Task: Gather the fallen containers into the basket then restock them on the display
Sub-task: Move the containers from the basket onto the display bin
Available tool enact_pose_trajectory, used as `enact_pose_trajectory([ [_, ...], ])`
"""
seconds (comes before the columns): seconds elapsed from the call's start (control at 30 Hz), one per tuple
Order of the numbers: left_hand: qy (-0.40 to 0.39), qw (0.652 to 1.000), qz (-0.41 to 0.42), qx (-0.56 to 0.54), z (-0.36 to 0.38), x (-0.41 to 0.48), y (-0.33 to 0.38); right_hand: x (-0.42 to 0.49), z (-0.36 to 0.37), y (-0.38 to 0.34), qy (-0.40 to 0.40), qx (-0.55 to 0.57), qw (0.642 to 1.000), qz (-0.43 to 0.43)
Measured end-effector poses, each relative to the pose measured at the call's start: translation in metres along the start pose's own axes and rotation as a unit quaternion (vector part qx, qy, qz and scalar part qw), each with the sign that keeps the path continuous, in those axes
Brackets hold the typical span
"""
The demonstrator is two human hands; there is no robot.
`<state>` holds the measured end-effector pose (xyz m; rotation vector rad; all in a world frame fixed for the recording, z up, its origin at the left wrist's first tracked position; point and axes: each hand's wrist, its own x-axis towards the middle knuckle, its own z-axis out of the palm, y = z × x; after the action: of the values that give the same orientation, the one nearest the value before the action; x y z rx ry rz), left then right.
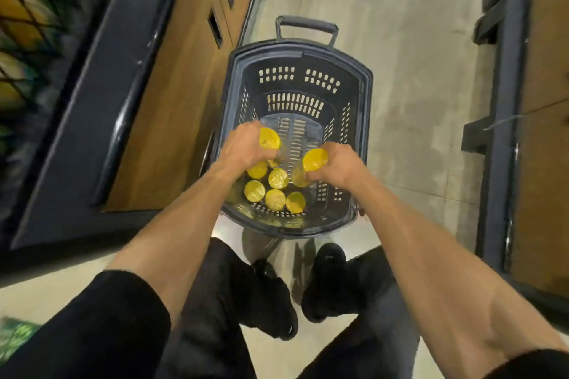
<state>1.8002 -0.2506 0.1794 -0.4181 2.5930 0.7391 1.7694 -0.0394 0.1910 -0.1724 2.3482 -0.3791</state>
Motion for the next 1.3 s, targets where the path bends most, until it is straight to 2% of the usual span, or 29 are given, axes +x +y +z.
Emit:
enact_pose_trajectory([
  [0.2, 0.025, 0.998, -0.015, -0.054, -0.127, -0.107, 0.057, -0.119, -0.106, -0.043, 0.05, 0.048, 0.998, -0.009],
  [0.4, 0.046, 0.991, -0.02, -0.124, -0.219, -0.219, 0.111, -0.223, -0.205, -0.082, 0.065, 0.018, 0.994, -0.085],
  [0.53, 0.117, 0.98, -0.047, -0.151, -0.258, -0.279, 0.144, -0.274, -0.247, -0.1, 0.061, -0.01, 0.985, -0.161],
  [0.7, 0.238, 0.946, -0.079, -0.205, -0.287, -0.342, 0.176, -0.316, -0.277, -0.121, 0.089, -0.037, 0.962, -0.256],
  [1.03, 0.419, 0.865, -0.14, -0.237, -0.304, -0.433, 0.148, -0.366, -0.289, -0.177, 0.108, -0.029, 0.925, -0.364],
  [1.17, 0.457, 0.848, -0.142, -0.227, -0.321, -0.46, 0.111, -0.393, -0.283, -0.222, 0.12, -0.024, 0.906, -0.404],
  [1.3, 0.485, 0.84, -0.11, -0.216, -0.346, -0.487, 0.065, -0.415, -0.264, -0.276, 0.142, -0.003, 0.89, -0.433],
])
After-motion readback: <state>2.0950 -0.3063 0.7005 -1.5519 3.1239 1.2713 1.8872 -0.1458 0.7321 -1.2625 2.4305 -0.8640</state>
